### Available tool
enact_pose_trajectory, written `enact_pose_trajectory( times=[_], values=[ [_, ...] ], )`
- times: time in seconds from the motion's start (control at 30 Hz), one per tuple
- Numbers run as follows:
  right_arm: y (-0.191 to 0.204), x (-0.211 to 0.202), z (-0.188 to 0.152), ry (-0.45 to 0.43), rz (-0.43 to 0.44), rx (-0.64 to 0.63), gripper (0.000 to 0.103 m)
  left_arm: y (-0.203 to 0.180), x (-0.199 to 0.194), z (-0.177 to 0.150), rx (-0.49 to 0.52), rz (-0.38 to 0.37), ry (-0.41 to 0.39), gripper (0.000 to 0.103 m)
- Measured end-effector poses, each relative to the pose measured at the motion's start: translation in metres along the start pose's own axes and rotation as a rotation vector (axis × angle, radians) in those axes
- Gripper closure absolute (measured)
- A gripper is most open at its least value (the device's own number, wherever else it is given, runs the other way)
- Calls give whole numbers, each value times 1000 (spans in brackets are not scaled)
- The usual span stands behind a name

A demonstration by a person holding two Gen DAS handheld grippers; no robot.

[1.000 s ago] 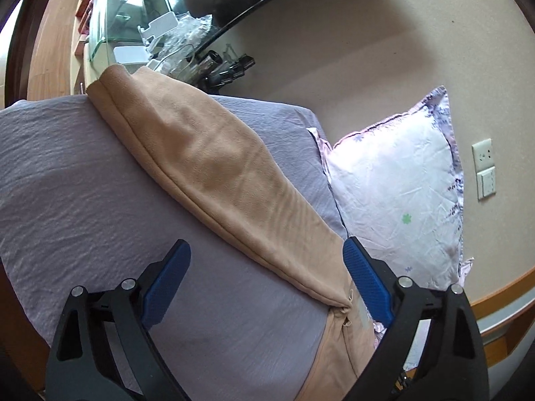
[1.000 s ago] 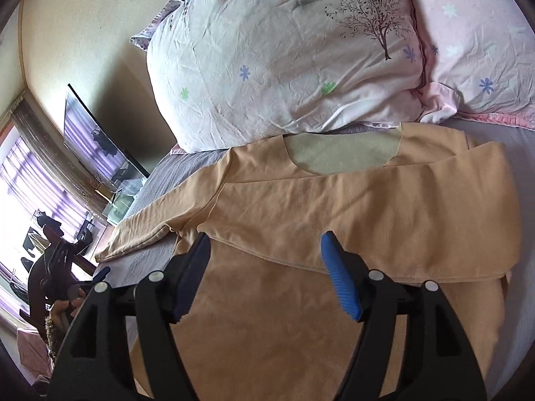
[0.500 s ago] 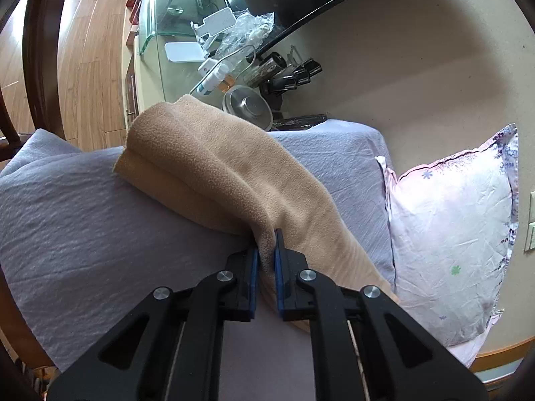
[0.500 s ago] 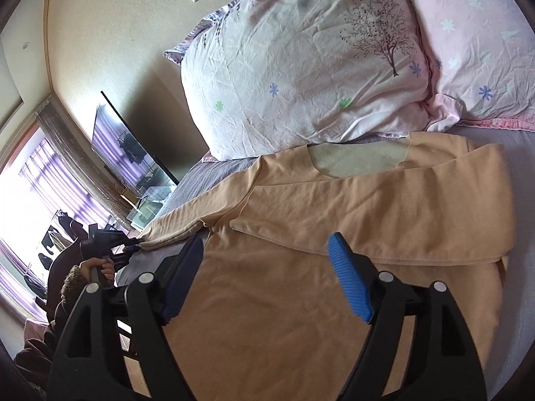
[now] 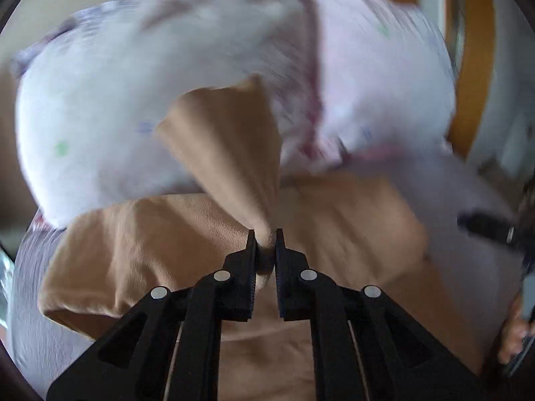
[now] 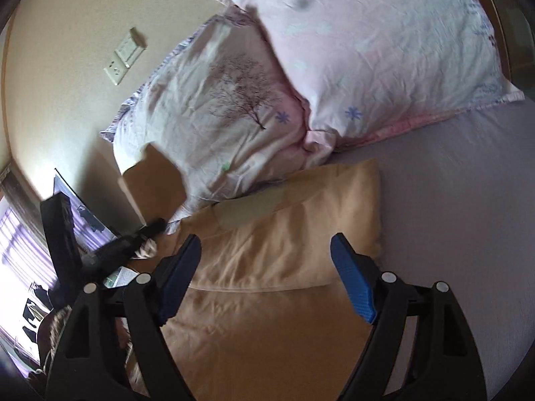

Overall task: Fold small clothes
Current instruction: 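Grasp the other sleeve with the left gripper and fold it across the body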

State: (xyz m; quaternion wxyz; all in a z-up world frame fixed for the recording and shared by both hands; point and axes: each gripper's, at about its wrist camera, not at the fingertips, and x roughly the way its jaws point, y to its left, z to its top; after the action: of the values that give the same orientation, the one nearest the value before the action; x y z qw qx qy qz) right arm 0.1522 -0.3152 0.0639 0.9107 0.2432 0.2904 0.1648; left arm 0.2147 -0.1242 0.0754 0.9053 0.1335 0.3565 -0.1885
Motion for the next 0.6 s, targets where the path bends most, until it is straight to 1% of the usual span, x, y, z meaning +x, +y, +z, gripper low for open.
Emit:
enact_pose_trajectory(
  times=[0.03, 0.07, 0.1, 0.13, 0.17, 0.2, 0.23, 0.27, 0.3, 0.33, 0.4, 0.47, 0.53, 0.6],
  values=[
    [-8, 5, -1, 18, -20, 20, 23, -37, 21, -10, 123, 20, 50, 92],
    [-17, 10, -2, 43, -37, 44, 23, -67, 36, -23, 233, 48, 79, 92],
    [-24, 13, -3, 60, -43, 65, 24, -88, 41, -36, 316, 96, 75, 91],
    [-30, 14, -3, 71, -44, 84, 24, -101, 37, -46, 392, 183, 23, 87],
    [-35, 13, -4, 76, -44, 96, 24, -106, 26, -52, 442, 189, -18, 81],
    [-38, 13, -2, 75, -45, 98, 25, -103, 14, -53, 436, 154, -39, 65],
    [-39, 13, 0, 73, -46, 94, 32, -92, -1, -51, 400, 116, -58, 50],
    [-37, 14, 2, 75, -38, 90, 42, -78, -16, -47, 350, 76, -78, 44],
    [-35, 17, 4, 83, -25, 84, 46, -61, -29, -44, 300, 47, -94, 36],
    [-32, 22, 6, 95, -15, 73, 51, -39, -37, -40, 246, 39, -104, 33],
    [-22, 34, 11, 118, -34, 31, 52, 8, -44, -35, 116, 76, -104, 32],
    [-13, 51, 15, 141, -76, -4, 54, 57, -37, -34, -8, 131, -59, 32],
    [-10, 70, 18, 178, -112, -20, 56, 93, -27, -42, -88, 168, -13, 32],
    [-11, 90, 18, 226, -164, -25, 58, 114, -20, -54, -131, 194, 33, 32]
  ],
)
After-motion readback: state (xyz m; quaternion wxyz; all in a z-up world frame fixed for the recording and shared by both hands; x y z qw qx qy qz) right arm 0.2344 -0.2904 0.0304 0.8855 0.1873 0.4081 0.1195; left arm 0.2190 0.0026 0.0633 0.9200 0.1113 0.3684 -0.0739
